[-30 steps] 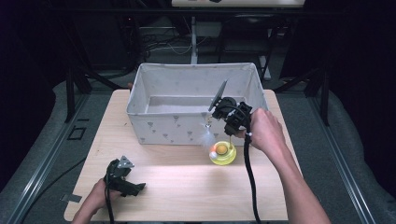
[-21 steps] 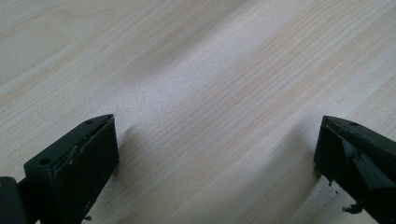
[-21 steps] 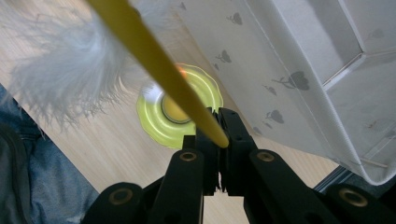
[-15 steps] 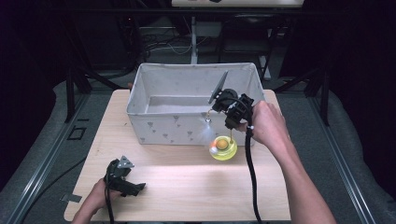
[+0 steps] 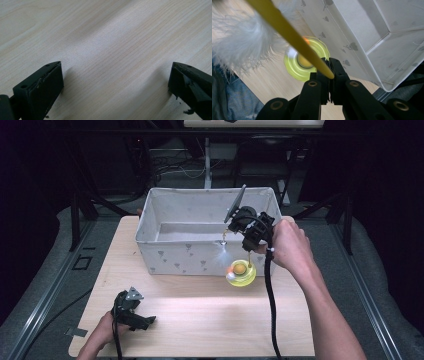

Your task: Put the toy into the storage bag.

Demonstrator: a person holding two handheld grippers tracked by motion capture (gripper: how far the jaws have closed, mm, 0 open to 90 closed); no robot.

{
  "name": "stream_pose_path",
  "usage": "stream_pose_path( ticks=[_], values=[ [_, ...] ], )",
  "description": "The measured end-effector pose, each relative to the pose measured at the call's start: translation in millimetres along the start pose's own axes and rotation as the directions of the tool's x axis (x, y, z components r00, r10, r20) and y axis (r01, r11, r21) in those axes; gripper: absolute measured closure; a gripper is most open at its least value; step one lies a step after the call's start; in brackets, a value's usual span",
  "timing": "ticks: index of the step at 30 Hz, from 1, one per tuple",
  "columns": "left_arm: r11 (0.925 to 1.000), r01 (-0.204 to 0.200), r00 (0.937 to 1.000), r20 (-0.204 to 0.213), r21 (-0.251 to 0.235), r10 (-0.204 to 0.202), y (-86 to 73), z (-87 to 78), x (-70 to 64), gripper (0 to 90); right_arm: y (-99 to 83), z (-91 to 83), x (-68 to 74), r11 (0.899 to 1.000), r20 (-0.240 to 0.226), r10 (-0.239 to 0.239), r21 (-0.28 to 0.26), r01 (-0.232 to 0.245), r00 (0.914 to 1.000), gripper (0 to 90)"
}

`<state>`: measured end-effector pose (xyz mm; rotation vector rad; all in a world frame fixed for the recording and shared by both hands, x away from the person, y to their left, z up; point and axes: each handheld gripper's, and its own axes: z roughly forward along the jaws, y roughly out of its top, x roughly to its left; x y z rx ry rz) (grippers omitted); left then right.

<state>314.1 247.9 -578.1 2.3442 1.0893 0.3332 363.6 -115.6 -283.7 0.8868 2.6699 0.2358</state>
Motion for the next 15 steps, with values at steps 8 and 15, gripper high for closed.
stream_pose_path(
  ticks=[8, 15],
  values=[
    [1.0, 0.002, 1.0, 0.005, 0.001, -0.002, 0.1, -0.2, 0.1, 0.0, 2.0, -7.7, -2.1, 1.0, 0.011, 0.003, -0.009, -0.003, 0.9999, 87.6],
    [1.0, 0.001, 1.0, 0.004, 0.0, -0.001, 0.0, -0.2, 0.2, 0.0, 3.6, -11.9, -4.1, 1.0, 0.012, 0.012, -0.018, -0.012, 0.9998, 87.6]
  ],
)
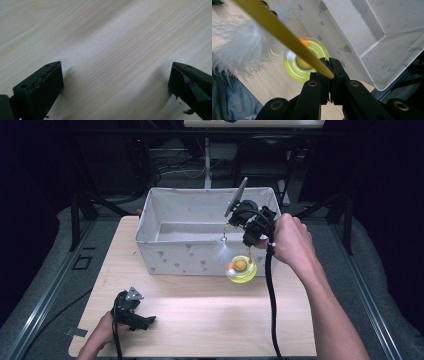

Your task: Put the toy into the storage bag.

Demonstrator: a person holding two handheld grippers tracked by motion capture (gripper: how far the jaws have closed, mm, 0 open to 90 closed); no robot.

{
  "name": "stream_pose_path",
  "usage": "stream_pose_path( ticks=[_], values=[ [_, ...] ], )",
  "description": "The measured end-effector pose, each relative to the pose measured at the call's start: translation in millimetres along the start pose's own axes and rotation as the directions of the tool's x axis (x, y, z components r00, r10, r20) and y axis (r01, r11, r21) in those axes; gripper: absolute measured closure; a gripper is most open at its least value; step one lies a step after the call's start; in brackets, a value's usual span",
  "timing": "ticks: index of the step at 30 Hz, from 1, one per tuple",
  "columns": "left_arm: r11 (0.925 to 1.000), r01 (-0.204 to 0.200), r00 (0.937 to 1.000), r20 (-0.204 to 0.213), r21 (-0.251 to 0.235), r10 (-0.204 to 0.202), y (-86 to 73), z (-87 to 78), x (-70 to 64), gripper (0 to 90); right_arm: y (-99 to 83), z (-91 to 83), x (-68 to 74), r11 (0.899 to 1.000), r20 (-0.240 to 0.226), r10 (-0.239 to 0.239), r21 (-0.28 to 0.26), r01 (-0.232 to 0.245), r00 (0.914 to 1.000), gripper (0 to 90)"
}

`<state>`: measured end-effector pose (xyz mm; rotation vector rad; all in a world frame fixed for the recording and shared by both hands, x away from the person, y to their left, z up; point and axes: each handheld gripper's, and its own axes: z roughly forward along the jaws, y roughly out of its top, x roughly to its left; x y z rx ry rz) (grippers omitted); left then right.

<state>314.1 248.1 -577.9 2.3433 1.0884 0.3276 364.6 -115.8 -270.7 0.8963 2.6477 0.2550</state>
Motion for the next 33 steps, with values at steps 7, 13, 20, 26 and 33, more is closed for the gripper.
stream_pose_path(
  ticks=[7, 13, 20, 26, 33],
  values=[
    [1.0, 0.0, 1.0, 0.0, 0.001, 0.0, 0.0, 0.0, 0.0, 0.0, 2.1, -6.3, -2.8, 1.0, 0.007, 0.007, -0.013, -0.007, 1.0, 87.6],
    [1.0, 0.0, 1.0, 0.0, 0.0, 0.0, 0.0, 0.0, 0.0, 0.0, 4.1, -13.8, -5.1, 1.0, 0.014, 0.012, -0.02, -0.012, 0.9998, 87.7],
    [1.0, 0.0, 1.0, -0.001, 0.0, 0.0, -0.1, -0.1, 0.0, 0.0, 9.1, -21.4, -7.7, 1.0, 0.008, 0.0, -0.004, 0.0, 1.0, 87.7],
    [1.0, 0.0, 1.0, 0.0, -0.001, 0.0, -0.2, -0.1, 0.0, 0.0, 13.7, -27.0, -13.1, 1.0, -0.006, 0.013, -0.002, -0.013, 0.9999, 87.6],
    [1.0, 0.0, 1.0, -0.001, 0.0, 0.0, -0.1, -0.1, 0.0, 0.0, 19.2, -36.0, -19.4, 1.0, -0.024, 0.019, 0.007, -0.018, 0.9996, 87.7]
  ],
)
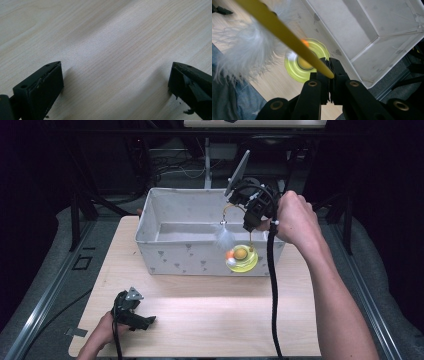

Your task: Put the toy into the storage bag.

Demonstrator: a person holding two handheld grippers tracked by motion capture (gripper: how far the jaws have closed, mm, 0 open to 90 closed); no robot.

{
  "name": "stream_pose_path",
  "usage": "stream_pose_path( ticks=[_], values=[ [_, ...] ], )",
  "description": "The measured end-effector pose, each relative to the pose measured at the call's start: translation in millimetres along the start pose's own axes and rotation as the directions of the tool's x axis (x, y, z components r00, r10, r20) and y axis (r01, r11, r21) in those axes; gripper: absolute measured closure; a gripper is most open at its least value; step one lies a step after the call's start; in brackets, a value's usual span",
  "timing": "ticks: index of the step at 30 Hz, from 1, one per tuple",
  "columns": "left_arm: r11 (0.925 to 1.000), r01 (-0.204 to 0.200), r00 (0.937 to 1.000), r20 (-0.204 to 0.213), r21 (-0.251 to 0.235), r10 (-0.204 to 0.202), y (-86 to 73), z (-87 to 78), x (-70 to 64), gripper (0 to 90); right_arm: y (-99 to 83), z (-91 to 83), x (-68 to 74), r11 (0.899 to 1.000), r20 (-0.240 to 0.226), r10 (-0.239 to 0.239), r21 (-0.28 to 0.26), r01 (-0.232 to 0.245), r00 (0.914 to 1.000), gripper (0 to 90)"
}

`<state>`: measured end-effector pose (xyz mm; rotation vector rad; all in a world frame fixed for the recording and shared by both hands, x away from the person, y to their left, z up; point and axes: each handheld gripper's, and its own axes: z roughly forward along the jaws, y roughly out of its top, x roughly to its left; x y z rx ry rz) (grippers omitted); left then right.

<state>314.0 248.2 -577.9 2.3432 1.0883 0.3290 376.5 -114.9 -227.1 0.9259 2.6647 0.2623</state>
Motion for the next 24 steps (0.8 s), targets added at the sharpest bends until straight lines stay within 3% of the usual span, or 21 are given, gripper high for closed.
stream_pose_path(
  ticks=[11, 18, 24],
  values=[
    [1.0, 0.0, 1.0, 0.0, 0.0, 0.0, -0.1, 0.0, 0.0, 0.0, 8.9, -11.9, -9.1, 1.0, 0.017, 0.008, -0.014, -0.008, 0.9998, 87.7],
    [1.0, 0.0, 1.0, 0.001, 0.0, 0.0, -0.1, 0.0, 0.0, 0.0, 15.4, -18.2, -18.8, 0.998, 0.043, 0.053, -0.037, -0.051, 0.9977, 87.7],
    [1.0, 0.0, 1.0, 0.001, -0.001, 0.0, -0.2, 0.0, 0.0, 0.0, 22.6, -18.2, -28.6, 0.997, 0.061, 0.08, -0.017, -0.079, 0.995, 87.7]
  ],
)
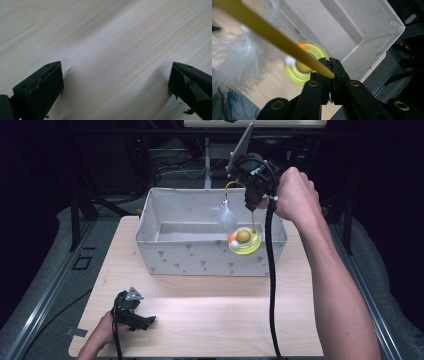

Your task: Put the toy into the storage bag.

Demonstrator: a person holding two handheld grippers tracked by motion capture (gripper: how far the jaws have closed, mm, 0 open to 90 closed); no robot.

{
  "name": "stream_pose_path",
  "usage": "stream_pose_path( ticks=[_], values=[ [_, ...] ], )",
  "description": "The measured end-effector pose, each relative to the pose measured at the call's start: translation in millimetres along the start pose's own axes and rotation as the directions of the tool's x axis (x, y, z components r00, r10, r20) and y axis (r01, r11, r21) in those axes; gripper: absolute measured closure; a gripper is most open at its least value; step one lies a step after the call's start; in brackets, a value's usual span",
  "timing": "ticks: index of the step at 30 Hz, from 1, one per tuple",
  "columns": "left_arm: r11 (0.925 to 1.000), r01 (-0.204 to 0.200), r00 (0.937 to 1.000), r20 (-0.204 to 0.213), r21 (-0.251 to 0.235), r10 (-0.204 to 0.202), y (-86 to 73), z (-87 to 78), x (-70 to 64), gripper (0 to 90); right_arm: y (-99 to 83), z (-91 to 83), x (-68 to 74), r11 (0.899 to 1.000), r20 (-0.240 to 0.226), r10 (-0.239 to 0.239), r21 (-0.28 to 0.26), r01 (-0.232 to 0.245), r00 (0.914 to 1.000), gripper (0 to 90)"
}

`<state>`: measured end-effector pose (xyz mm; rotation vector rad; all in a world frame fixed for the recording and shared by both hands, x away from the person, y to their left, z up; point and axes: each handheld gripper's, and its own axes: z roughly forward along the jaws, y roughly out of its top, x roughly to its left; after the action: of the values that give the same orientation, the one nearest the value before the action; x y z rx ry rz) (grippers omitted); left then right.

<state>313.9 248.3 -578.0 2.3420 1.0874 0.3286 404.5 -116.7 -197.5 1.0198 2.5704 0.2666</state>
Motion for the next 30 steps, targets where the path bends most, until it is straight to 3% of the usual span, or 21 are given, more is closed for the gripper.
stream_pose_path(
  ticks=[12, 19, 30],
  values=[
    [1.0, 0.001, 1.0, 0.001, -0.001, -0.001, -0.2, 0.0, -0.1, 0.0, 8.3, 5.5, -29.4, 0.997, 0.016, 0.074, -0.006, -0.074, 0.9971, 87.8],
    [1.0, -0.001, 1.0, 0.001, -0.001, 0.001, -0.2, 0.0, 0.1, 0.0, 11.6, 7.5, -48.1, 0.99, 0.025, 0.134, -0.039, -0.133, 0.9907, 87.6],
    [1.0, -0.005, 1.0, 0.002, -0.003, 0.005, -0.3, 0.1, 0.3, 0.0, 12.4, 25.2, -71.3, 0.982, 0.029, 0.187, -0.038, -0.186, 0.9819, 87.6]
  ],
)
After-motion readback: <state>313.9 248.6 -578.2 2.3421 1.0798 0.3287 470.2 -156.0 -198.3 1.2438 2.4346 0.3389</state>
